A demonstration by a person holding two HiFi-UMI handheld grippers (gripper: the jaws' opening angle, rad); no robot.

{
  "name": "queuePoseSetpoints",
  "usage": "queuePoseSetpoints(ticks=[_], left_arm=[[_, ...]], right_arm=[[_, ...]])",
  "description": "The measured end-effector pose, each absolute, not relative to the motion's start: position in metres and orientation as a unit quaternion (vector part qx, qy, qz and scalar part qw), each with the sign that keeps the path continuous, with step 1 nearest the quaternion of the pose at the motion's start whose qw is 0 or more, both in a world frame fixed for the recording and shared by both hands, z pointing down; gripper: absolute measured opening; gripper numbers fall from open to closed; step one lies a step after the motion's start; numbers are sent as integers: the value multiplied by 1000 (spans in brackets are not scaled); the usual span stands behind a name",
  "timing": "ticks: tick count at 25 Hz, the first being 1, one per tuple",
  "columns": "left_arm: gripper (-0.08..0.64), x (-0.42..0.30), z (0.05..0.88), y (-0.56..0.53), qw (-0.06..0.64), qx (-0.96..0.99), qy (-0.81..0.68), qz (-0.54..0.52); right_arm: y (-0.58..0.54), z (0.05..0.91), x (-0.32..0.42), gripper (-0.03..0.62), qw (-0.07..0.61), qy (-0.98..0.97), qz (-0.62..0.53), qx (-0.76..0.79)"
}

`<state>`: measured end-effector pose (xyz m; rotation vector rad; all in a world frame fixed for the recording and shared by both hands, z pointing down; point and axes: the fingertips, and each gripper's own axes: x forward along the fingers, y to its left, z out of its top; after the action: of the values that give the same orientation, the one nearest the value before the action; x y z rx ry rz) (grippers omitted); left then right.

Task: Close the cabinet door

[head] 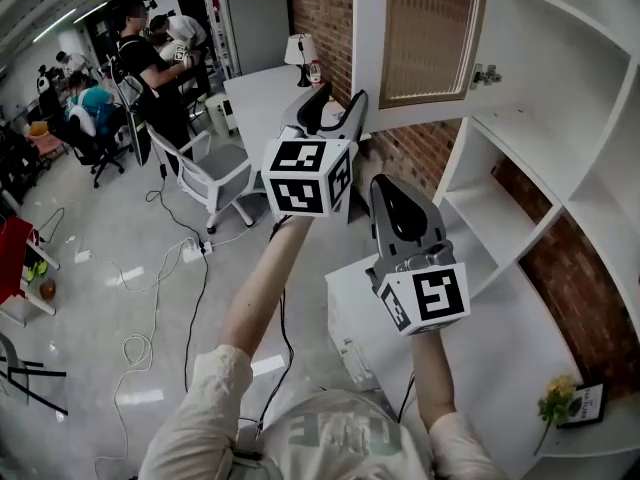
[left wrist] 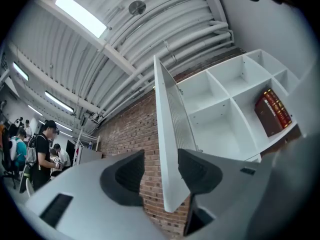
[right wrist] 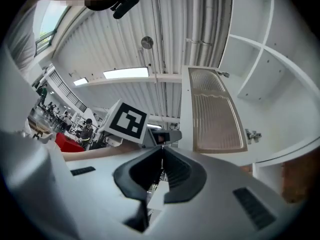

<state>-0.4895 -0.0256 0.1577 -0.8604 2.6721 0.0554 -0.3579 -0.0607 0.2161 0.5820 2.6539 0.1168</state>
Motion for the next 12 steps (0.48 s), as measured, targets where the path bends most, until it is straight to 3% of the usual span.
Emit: queuePoseSetpoints(ticks=[12], left_arm=[[127, -510, 164, -49, 138, -335, 932, 17]], right_arm=[[-84, 218, -357, 18, 203, 961, 58, 176]])
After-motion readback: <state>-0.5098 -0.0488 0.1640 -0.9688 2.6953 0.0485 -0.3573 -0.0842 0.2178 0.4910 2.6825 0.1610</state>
